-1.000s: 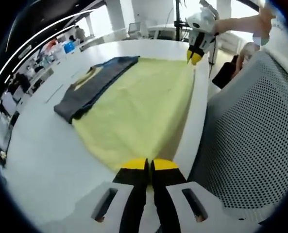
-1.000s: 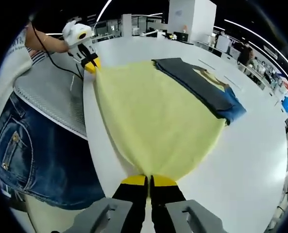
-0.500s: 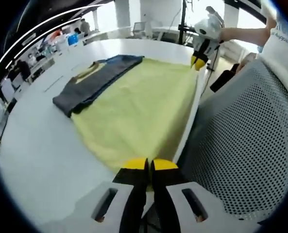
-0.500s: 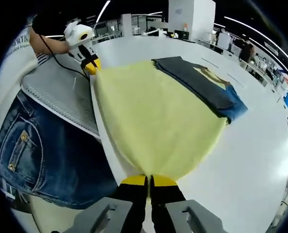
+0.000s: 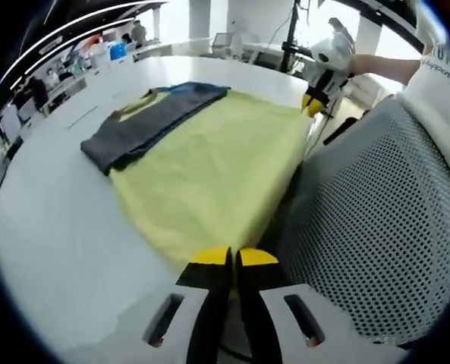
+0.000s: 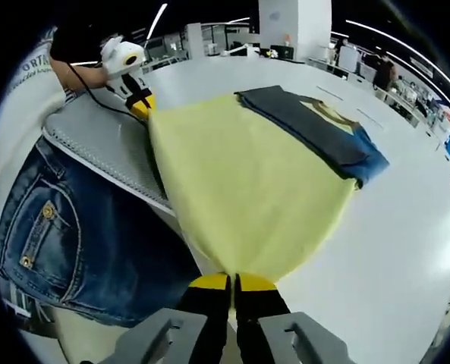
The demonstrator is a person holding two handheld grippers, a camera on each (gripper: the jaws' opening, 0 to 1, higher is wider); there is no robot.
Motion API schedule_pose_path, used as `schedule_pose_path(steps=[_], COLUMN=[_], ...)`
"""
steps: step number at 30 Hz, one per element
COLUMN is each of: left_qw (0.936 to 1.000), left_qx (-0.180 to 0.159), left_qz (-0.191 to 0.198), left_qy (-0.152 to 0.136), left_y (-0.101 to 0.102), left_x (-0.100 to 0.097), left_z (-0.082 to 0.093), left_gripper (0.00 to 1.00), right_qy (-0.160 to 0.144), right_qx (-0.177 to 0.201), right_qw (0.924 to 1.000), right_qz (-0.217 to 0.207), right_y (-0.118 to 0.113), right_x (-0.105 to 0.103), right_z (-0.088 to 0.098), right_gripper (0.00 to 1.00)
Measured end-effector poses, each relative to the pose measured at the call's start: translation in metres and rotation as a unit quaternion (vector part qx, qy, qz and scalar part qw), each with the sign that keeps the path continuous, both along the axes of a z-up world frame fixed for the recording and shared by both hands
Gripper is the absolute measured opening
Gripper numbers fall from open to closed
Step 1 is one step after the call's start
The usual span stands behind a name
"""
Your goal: Fold the garment on the visible template until the final outline fits inside the template.
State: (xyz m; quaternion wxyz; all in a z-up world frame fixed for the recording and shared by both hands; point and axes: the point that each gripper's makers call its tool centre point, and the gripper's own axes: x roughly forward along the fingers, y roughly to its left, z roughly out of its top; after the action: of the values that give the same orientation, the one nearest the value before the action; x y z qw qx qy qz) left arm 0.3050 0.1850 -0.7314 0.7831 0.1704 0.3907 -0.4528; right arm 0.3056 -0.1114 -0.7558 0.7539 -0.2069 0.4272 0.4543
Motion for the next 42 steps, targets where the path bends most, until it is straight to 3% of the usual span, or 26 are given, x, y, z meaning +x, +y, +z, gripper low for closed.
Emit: schedule_pose_path(steps=[10, 17, 33, 42], left_qw=[0.9997, 0.9996, 0.9992, 0.9990], left_qx=[-0.003, -0.003, -0.004, -0.016], left_qz=[-0.016, -0.026, -0.037, -0.032], left_qy=[0.017, 0.008, -0.018, -0.026], left_y=[-0.001, -0.002, -0.001, -0.001], left_x=[-0.013, -0.007, 0.025, 0.043], left_z=[0.004, 0.016, 0.043, 0.055], left_gripper=[0.00, 0.00, 0.00, 0.00], right_qy=[0.014, 0.007, -0.064, -0.084], right_qx=[0.005, -0.001, -0.017, -0.026], right_qw=[0.9999, 1.0000, 0.9977, 0.9959], right_qz=[0.002, 0.005, 0.018, 0.023], right_y=[0.002, 0.002, 0.003, 0.002], right_x=[-0.012, -0.007, 0.036, 0.055], right_z=[0.005, 0.013, 0.051, 0.060], right_gripper=[0.00, 0.00, 0.00, 0.00])
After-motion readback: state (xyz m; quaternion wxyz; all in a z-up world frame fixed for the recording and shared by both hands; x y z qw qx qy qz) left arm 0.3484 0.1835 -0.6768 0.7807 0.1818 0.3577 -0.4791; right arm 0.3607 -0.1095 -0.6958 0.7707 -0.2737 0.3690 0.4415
